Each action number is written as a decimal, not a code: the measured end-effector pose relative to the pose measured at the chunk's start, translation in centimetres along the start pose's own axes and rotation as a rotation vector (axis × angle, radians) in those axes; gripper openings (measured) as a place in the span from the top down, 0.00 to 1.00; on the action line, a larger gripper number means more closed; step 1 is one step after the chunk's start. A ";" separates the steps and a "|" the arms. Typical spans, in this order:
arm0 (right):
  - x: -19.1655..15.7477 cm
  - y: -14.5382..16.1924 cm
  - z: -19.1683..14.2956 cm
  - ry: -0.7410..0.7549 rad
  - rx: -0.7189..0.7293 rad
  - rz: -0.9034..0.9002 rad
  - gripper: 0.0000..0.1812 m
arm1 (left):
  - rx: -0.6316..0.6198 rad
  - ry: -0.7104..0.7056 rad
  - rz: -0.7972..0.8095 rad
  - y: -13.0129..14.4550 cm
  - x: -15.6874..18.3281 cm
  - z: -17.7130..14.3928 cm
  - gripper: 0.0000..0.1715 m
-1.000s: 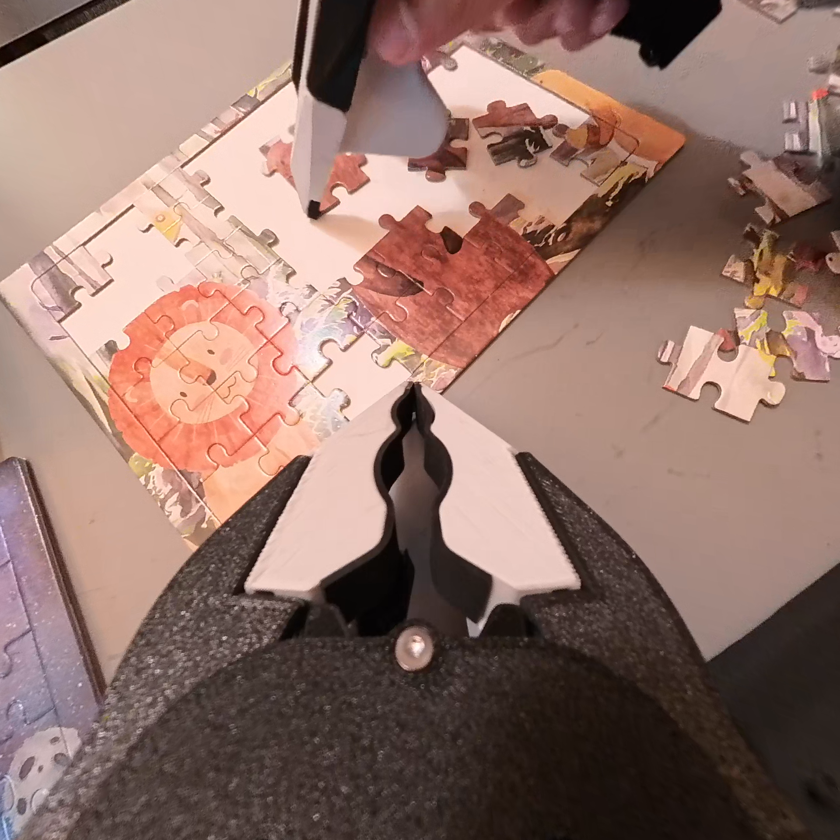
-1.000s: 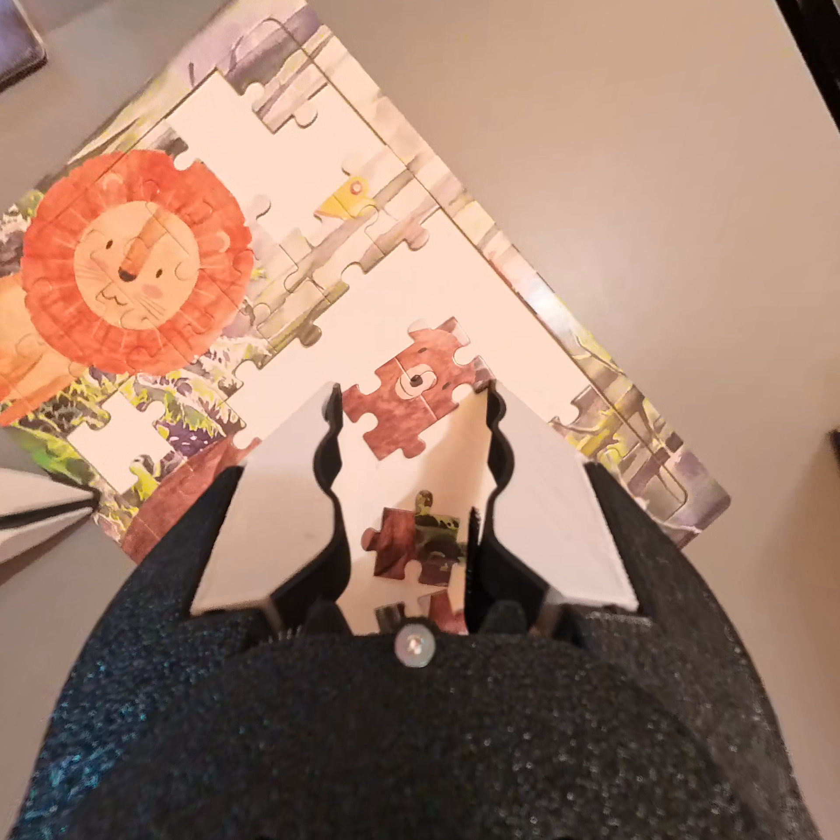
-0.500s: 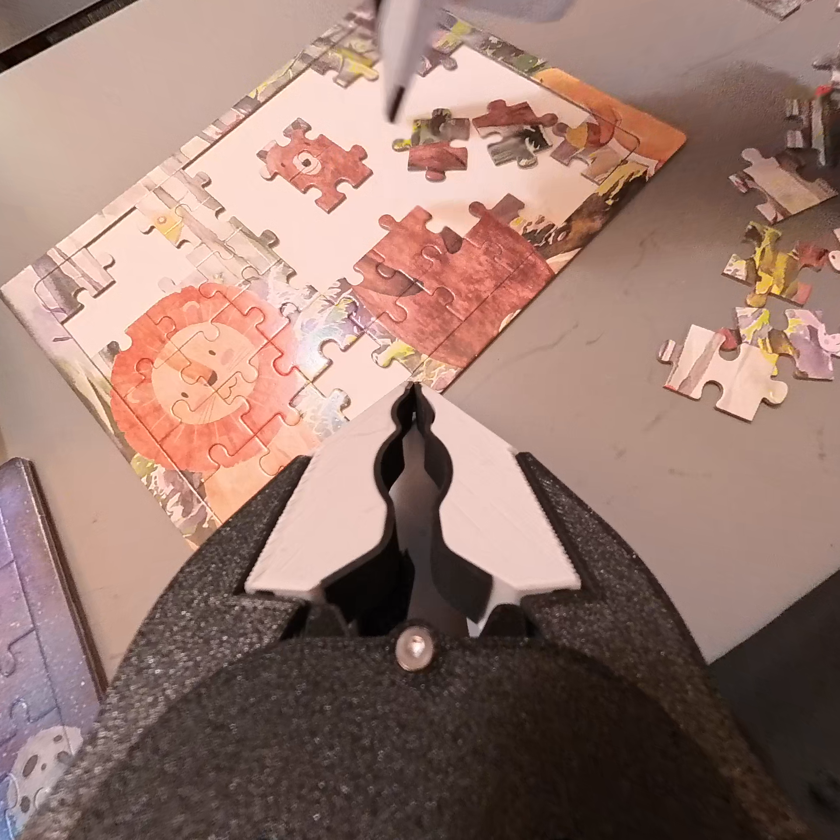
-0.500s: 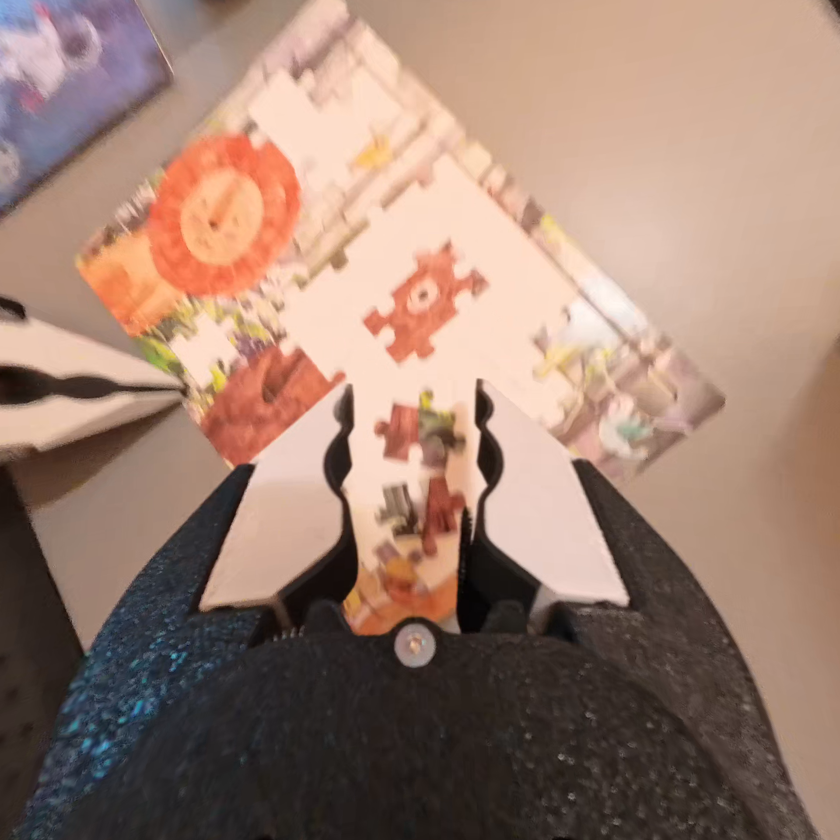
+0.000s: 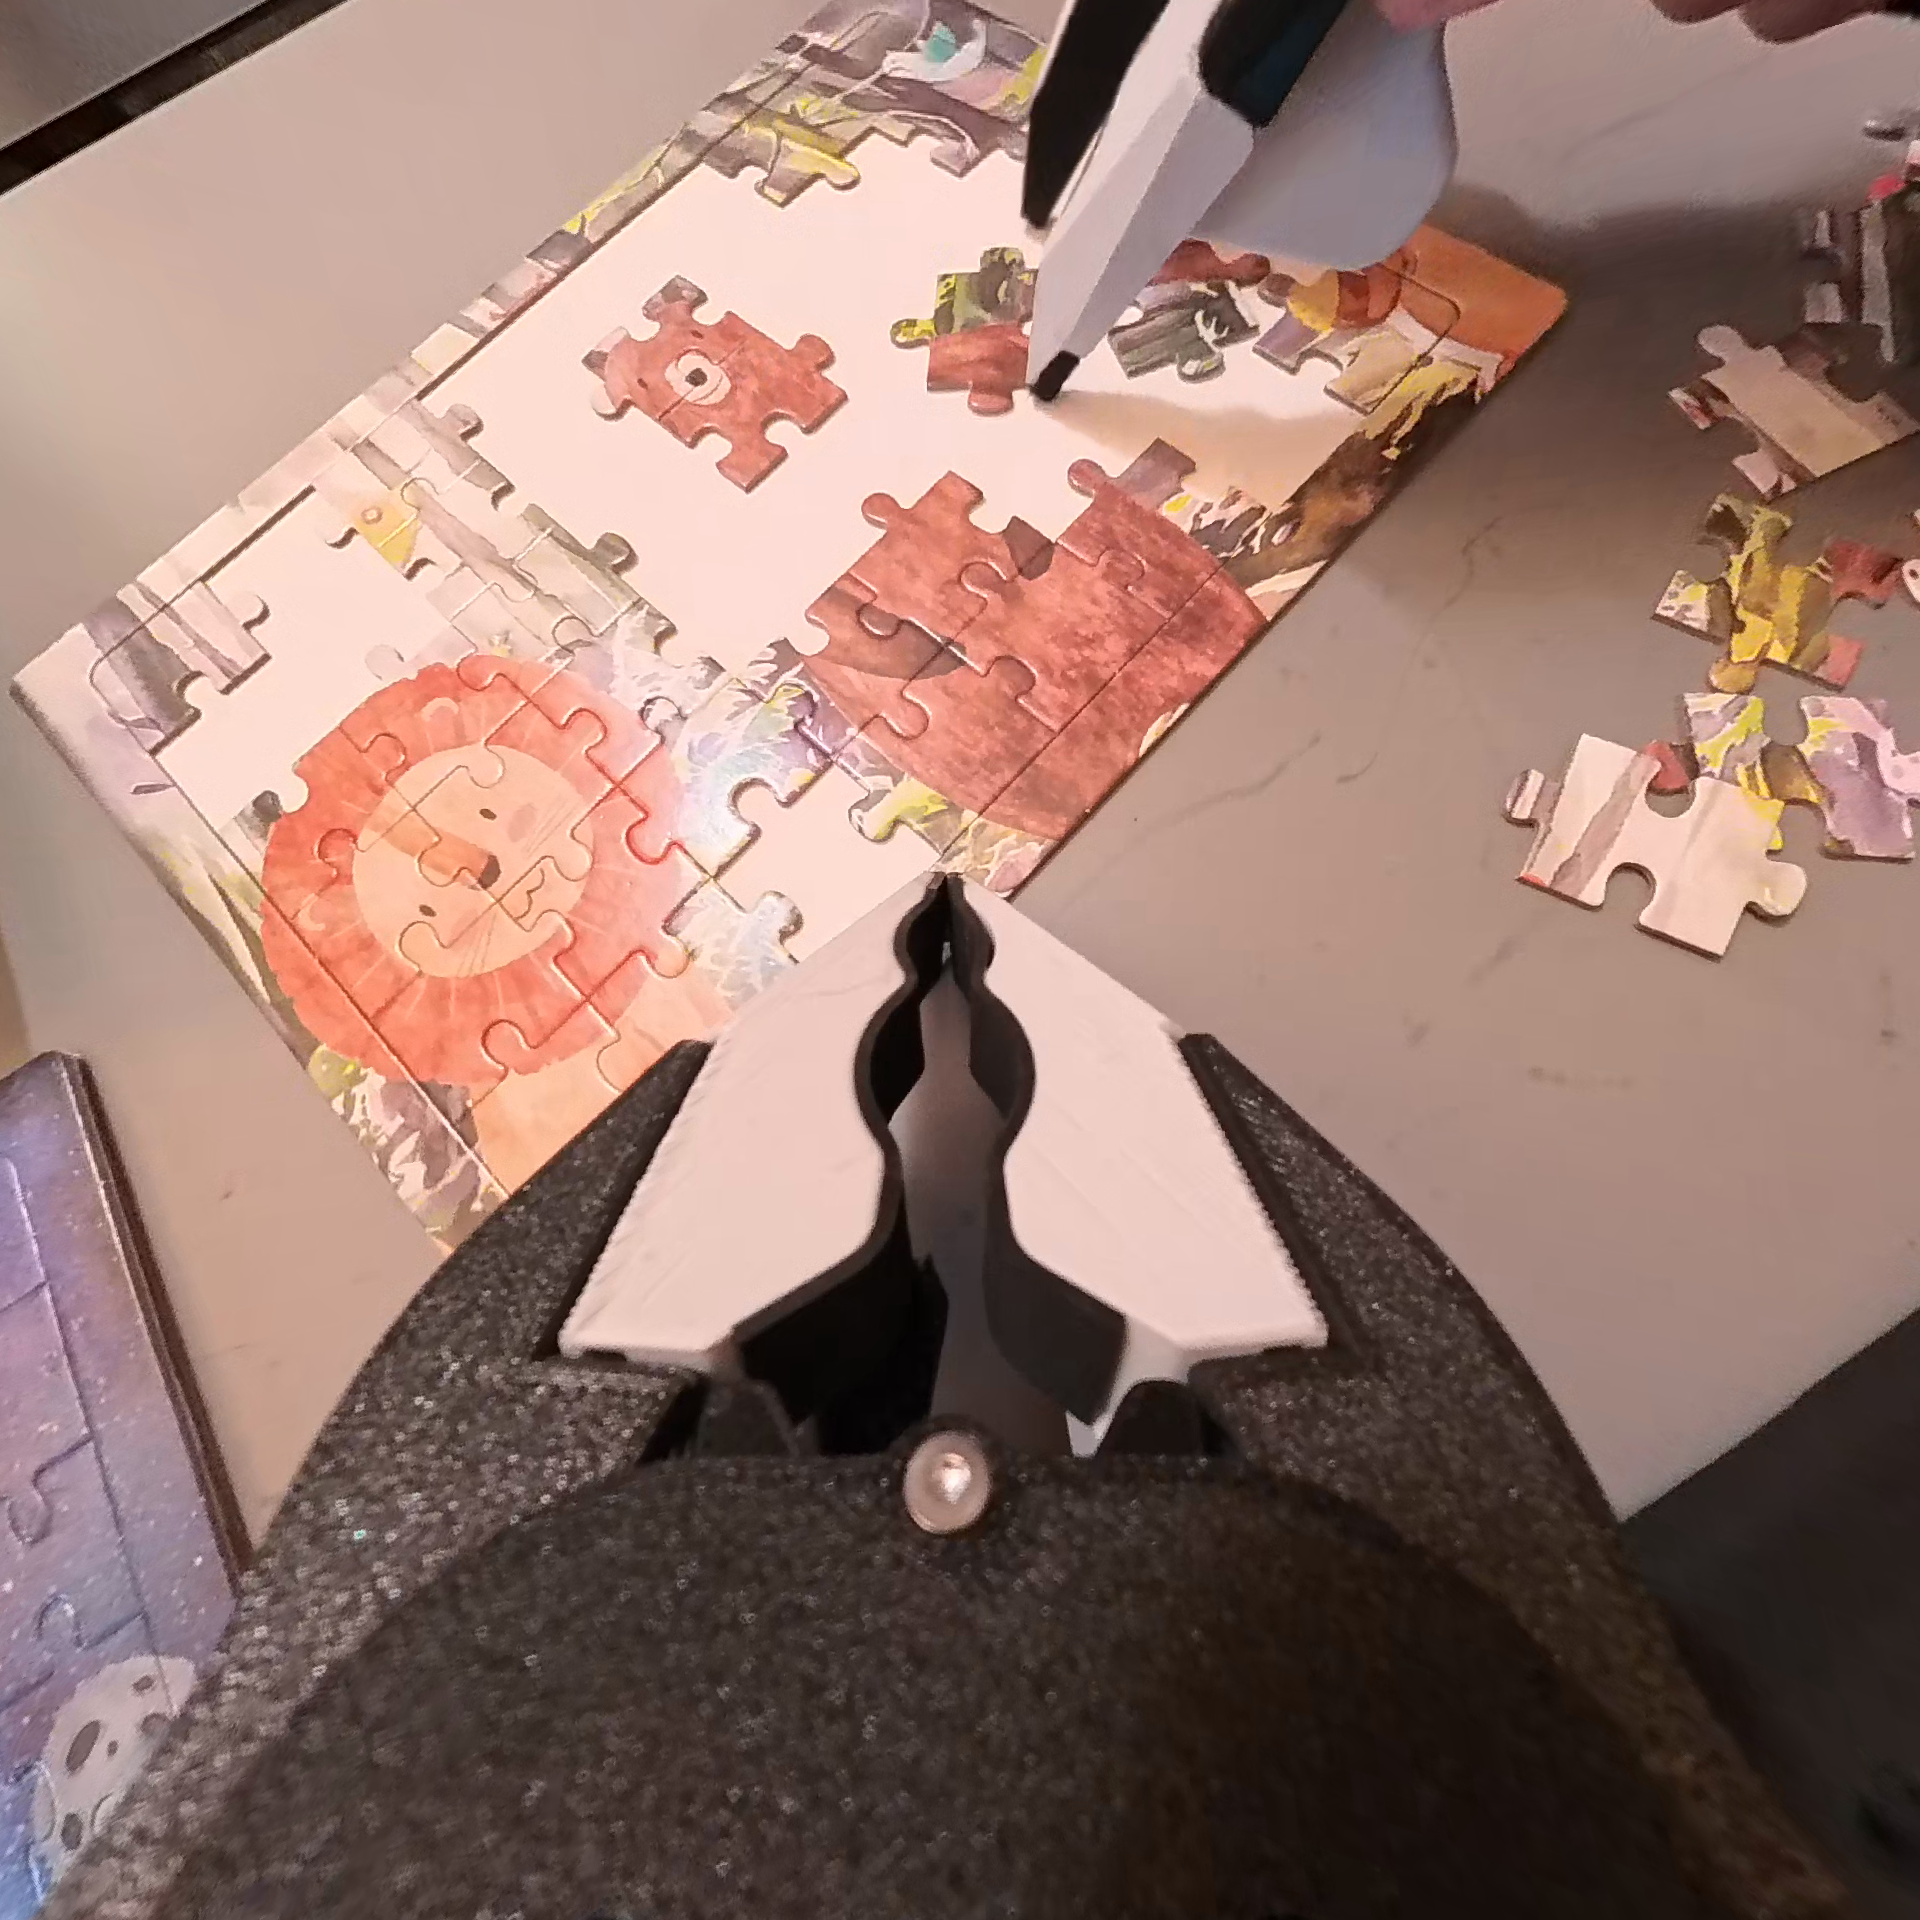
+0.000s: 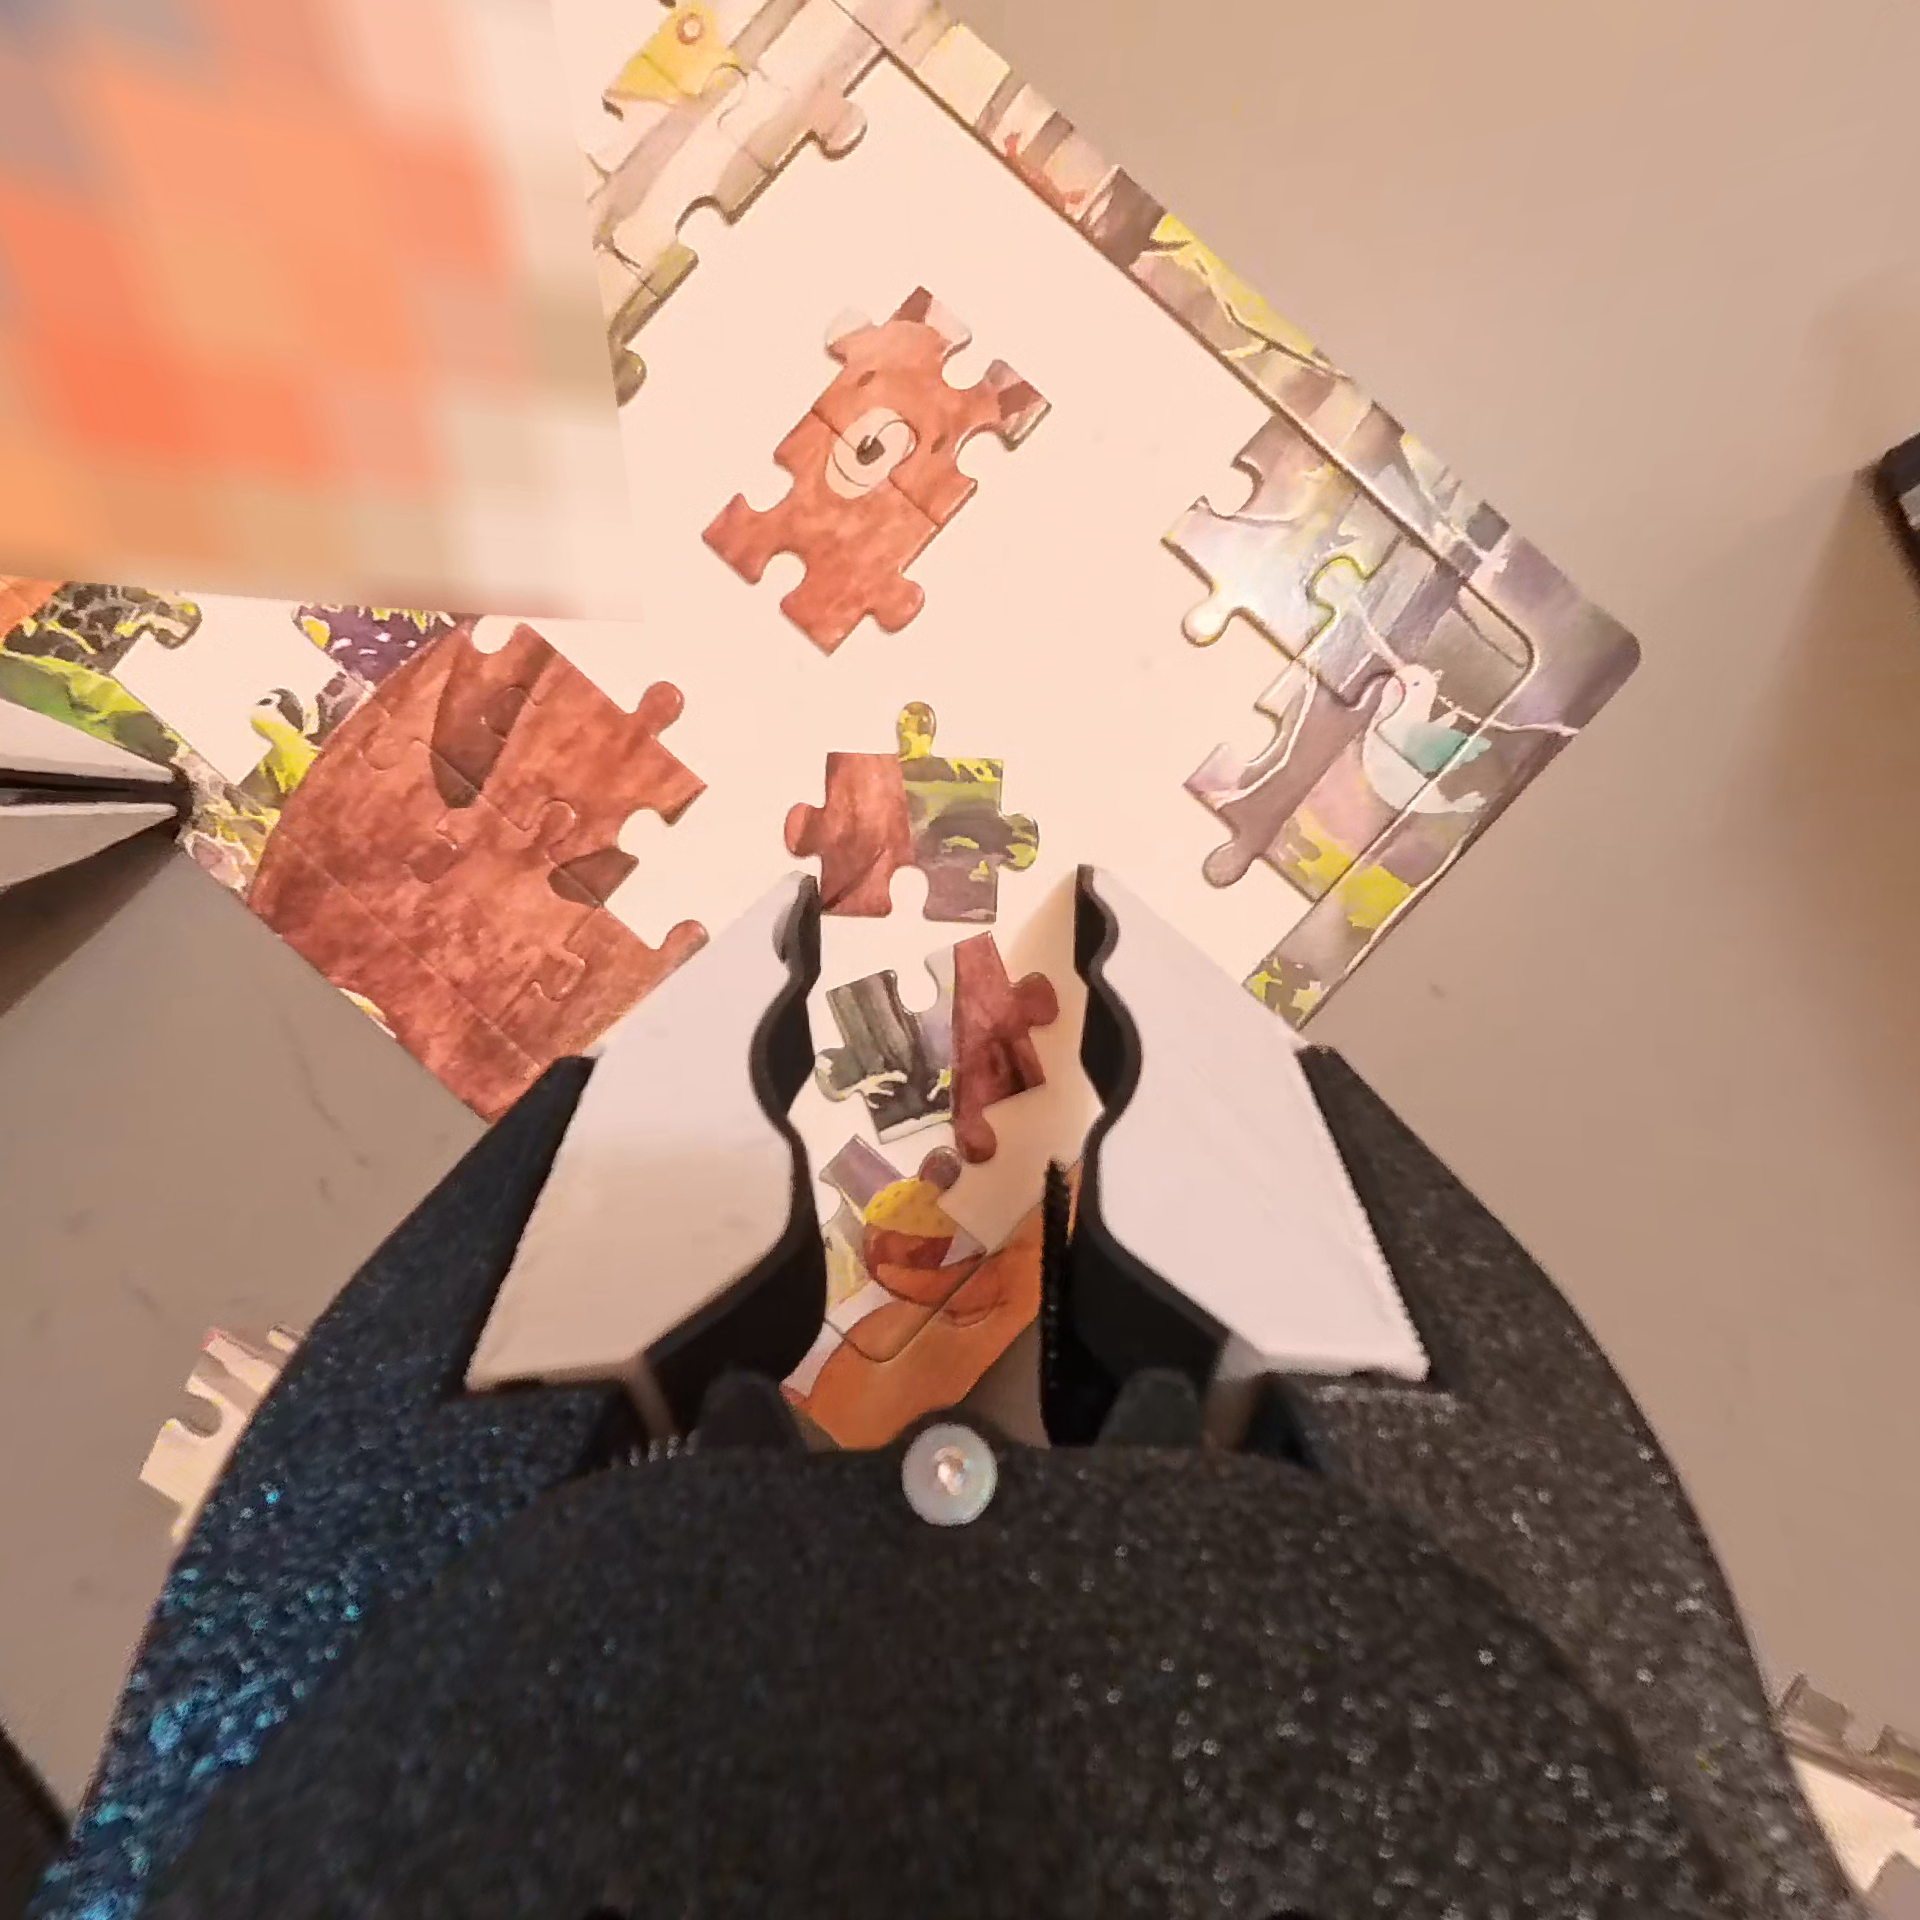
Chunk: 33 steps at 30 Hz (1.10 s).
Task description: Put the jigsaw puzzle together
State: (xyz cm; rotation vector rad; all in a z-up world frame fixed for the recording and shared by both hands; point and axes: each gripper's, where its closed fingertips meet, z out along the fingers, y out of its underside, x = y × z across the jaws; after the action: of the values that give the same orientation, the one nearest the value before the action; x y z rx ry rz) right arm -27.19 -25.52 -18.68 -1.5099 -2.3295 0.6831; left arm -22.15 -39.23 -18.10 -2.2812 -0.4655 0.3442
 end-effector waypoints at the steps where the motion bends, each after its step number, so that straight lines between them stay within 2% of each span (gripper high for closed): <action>1: 0.0 0.0 -0.1 0.008 -0.007 0.000 0.75 | 0.000 0.000 0.000 0.0 0.0 0.0 1.00; 3: -0.5 0.0 -0.1 0.009 -0.012 -0.009 0.82 | 0.000 0.000 0.000 0.0 0.0 0.0 1.00; 6: -0.7 0.0 -0.2 0.043 -0.022 -0.029 0.82 | 0.000 -0.001 0.001 0.0 0.0 0.0 1.00; 9: -2.0 -0.3 -0.5 -0.014 -0.002 -0.022 0.82 | 0.000 -0.001 0.001 0.0 0.0 0.0 1.00; 12: -3.5 -0.6 -1.2 -0.118 0.024 0.036 0.82 | 0.000 -0.001 0.001 0.0 0.0 0.0 1.00; 16: -2.3 0.2 -1.6 -0.055 0.009 0.135 0.82 | 0.000 -0.001 0.000 0.0 0.0 0.0 1.00; 19: -3.2 1.0 -1.1 -0.097 -0.005 0.255 0.80 | 0.000 0.000 -0.001 0.0 0.0 0.0 1.00; 23: -4.1 0.0 -2.3 -0.170 0.085 0.323 0.76 | -0.001 0.000 -0.001 0.0 0.0 0.0 1.00; 24: -3.8 -0.2 -2.8 -0.170 0.111 0.321 0.79 | -0.001 -0.001 0.000 0.0 0.0 0.0 1.00; 28: -2.9 0.1 -3.3 -0.103 0.126 0.145 0.89 | -0.001 -0.001 0.001 0.0 0.0 0.0 1.00; 30: -4.1 0.2 -2.7 -0.105 0.116 0.008 0.92 | 0.000 -0.002 0.002 0.0 0.0 0.0 1.00; 33: -3.4 0.4 -1.1 0.016 0.076 -0.090 1.00 | 0.000 -0.004 0.004 0.0 0.0 0.0 1.00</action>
State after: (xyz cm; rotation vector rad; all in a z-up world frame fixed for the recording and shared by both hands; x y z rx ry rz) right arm -24.92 -28.20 -17.92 -1.3646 -2.3169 0.7253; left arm -22.19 -39.20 -18.10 -2.2824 -0.4632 0.3502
